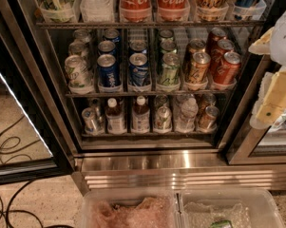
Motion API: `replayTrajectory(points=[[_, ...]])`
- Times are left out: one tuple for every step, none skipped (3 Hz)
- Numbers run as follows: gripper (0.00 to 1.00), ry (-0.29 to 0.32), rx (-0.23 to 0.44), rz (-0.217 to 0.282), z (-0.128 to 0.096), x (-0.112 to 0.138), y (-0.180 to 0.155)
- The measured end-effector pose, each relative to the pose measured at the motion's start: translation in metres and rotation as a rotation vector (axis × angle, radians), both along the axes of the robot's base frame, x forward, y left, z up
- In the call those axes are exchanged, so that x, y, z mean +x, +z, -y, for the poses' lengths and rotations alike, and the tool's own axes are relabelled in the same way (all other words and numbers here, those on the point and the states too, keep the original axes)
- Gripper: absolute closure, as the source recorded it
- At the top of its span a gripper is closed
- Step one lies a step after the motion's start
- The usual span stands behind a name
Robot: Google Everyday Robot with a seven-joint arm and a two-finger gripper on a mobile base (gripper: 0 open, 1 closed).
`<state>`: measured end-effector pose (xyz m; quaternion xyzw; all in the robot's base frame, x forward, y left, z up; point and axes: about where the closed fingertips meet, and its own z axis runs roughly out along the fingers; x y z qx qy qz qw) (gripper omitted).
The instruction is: Pick pepsi can from middle shelf of fridge
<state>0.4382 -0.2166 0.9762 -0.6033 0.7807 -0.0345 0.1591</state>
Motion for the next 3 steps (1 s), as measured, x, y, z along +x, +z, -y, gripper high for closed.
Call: replayTrajectory(points=[[0.0, 0.0, 0.0, 0.0, 0.0, 0.0, 0.0], [0.0, 0.014, -0.001, 0.027, -0.005, -0.001, 0.001], [0.0, 0.081, 0.04, 0.097, -0.017, -0.021, -0.005]])
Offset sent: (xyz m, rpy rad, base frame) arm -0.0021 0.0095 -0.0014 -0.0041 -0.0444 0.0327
